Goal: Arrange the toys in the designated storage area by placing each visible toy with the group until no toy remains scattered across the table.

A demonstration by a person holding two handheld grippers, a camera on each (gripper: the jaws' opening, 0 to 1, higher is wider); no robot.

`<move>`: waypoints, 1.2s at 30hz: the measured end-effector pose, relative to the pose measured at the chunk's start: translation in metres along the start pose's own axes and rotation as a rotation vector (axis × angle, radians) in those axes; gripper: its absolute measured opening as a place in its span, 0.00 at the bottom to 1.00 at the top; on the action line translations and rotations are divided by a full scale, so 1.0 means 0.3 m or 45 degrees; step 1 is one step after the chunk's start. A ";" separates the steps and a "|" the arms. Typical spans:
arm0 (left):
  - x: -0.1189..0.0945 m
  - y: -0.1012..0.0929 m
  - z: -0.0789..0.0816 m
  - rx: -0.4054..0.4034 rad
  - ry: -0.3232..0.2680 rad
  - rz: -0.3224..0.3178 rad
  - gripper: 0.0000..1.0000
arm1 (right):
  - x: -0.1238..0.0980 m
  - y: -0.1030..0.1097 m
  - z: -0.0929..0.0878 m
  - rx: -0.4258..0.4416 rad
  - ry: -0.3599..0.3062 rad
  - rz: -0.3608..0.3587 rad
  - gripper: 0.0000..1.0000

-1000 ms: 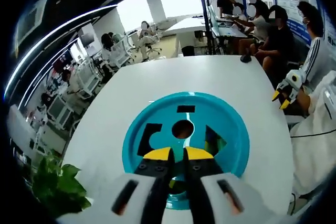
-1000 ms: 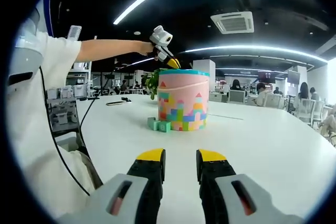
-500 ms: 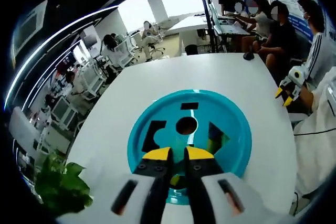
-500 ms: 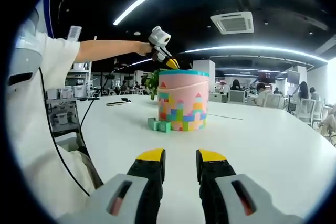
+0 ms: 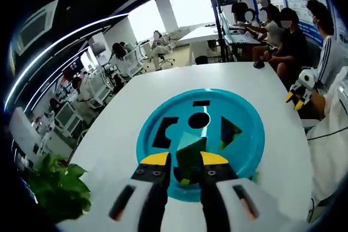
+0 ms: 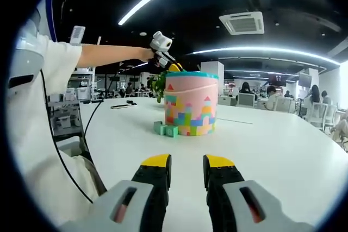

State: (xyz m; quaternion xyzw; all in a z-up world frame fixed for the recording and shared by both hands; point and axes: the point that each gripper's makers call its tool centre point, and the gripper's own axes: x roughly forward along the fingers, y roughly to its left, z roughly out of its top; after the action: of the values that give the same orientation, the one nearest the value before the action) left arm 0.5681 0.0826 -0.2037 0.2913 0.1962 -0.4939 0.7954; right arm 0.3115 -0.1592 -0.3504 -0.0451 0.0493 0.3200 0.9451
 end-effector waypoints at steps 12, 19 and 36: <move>0.083 -0.024 0.016 0.021 0.020 -0.015 0.30 | 0.001 0.005 0.003 -0.003 0.000 0.003 0.23; 0.090 -0.018 0.011 -0.044 -0.013 -0.019 0.22 | -0.004 -0.002 -0.003 0.003 0.001 -0.001 0.23; 0.101 -0.202 0.121 -0.082 -0.389 -0.309 0.20 | 0.014 0.014 -0.002 -0.005 0.007 0.015 0.23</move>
State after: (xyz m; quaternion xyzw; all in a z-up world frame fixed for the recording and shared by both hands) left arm 0.5276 0.0177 -0.2108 0.1617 0.1225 -0.6182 0.7594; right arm 0.3122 -0.1534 -0.3517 -0.0477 0.0515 0.3253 0.9430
